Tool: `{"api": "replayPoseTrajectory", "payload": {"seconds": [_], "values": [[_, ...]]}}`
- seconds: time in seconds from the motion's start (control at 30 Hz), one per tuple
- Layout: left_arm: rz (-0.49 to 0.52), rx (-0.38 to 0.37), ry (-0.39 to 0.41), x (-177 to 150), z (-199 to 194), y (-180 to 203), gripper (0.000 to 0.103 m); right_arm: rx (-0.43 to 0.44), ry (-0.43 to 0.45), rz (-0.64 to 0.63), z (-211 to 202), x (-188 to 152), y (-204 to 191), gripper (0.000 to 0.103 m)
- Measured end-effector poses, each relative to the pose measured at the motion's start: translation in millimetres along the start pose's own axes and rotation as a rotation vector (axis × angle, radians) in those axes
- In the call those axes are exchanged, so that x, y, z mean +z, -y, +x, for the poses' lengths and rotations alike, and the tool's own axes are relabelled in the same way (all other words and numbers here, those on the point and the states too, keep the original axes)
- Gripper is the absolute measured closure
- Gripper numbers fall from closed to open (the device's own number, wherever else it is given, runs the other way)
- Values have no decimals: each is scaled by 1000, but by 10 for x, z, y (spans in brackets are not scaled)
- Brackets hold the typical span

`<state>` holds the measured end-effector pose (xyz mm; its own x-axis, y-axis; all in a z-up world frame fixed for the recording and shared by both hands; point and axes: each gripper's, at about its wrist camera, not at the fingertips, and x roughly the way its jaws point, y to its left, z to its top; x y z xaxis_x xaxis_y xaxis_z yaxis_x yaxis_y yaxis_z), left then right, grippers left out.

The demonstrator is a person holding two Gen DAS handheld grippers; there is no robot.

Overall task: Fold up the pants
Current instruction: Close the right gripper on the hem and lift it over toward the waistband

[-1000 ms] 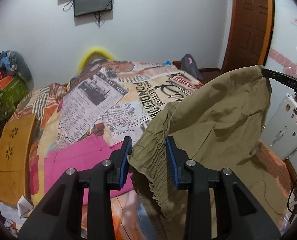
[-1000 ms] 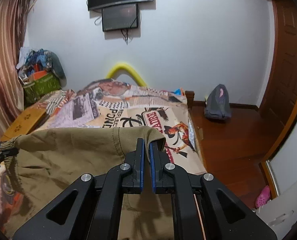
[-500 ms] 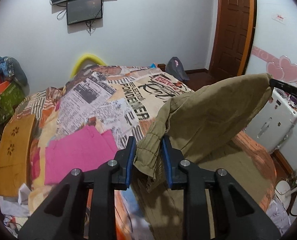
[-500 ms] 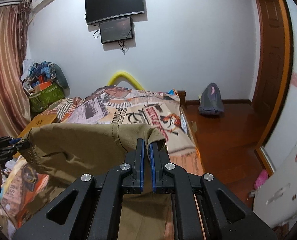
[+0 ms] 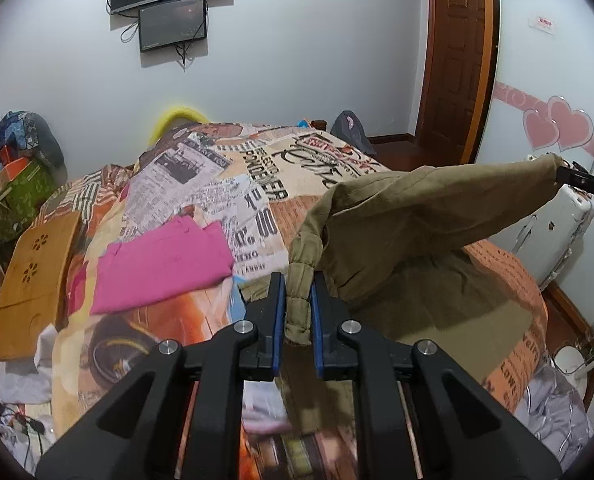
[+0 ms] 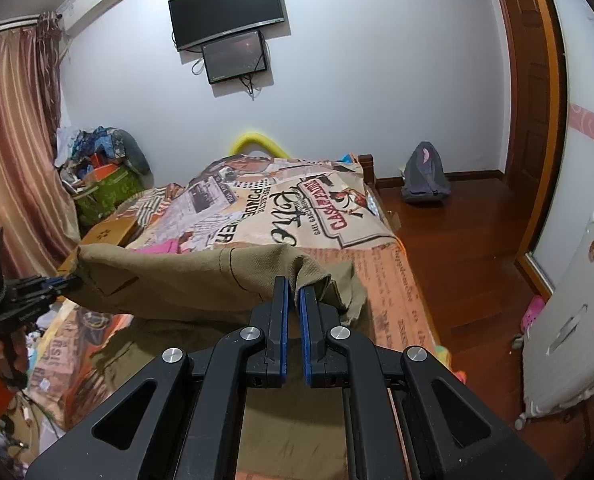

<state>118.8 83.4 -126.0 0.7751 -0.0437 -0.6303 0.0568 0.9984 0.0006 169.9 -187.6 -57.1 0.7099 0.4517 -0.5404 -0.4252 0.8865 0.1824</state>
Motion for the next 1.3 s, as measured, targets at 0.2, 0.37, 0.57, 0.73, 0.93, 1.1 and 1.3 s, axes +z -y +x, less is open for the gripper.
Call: {"api": "replayPoseTrajectory", "payload": {"seconds": [0.2, 0.37, 0.57, 0.73, 0.93, 1.1, 1.3], "values": [[6, -6, -34, -269, -19, 27, 92, -21, -25, -2, -110, -324, -61, 98], [27, -6, -62, -468, 10, 80, 92, -32, -69, 19, -109, -581, -27, 98], [44, -14, -95, -683, 61, 109, 92, -48, -143, 50, -87, -938, 59, 98], [78, 5, -128, -832, 109, 169, 87, -72, -193, 86, -73, -1197, 125, 98], [72, 12, -156, -936, 128, 188, 81, -109, -245, 111, -17, -1382, 243, 98], [25, 3, -177, -996, 81, 119, 70, -139, -271, 139, -27, -1450, 343, 98], [-11, 26, -191, -1043, -72, -10, 63, -179, -232, 66, -172, -1280, 196, 98]]}}
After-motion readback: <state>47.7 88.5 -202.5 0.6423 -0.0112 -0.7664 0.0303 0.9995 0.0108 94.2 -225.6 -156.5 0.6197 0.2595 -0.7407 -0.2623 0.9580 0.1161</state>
